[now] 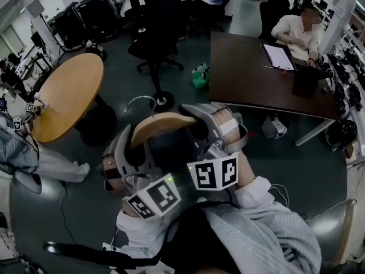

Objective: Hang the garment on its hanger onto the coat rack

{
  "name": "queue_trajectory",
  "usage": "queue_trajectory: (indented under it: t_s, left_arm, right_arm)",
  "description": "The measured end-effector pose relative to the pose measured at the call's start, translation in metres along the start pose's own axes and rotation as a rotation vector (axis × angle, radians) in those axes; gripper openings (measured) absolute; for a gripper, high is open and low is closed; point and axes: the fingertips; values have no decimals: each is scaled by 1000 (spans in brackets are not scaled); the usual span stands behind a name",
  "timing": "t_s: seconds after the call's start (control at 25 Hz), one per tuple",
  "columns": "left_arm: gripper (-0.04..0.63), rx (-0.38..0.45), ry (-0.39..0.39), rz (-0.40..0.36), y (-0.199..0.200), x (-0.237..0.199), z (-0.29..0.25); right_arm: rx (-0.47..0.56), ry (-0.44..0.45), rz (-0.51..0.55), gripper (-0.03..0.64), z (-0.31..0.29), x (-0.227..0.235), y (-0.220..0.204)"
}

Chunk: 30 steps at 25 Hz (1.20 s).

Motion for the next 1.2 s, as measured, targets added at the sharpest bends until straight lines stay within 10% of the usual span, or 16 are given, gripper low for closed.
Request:
queue_trajectory:
  t_s: [1.2]
  left_arm:
    - [67,130,-118,11,-231,-64,-363]
  right_arm:
    - [-134,-84,-46,21,-394,-9,-162]
Point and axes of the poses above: the fingertips, and each gripper's own axes: z backward along the fingers, x to its right, y out of its top, and after that the axes turned 10 degrees about x, right-handed
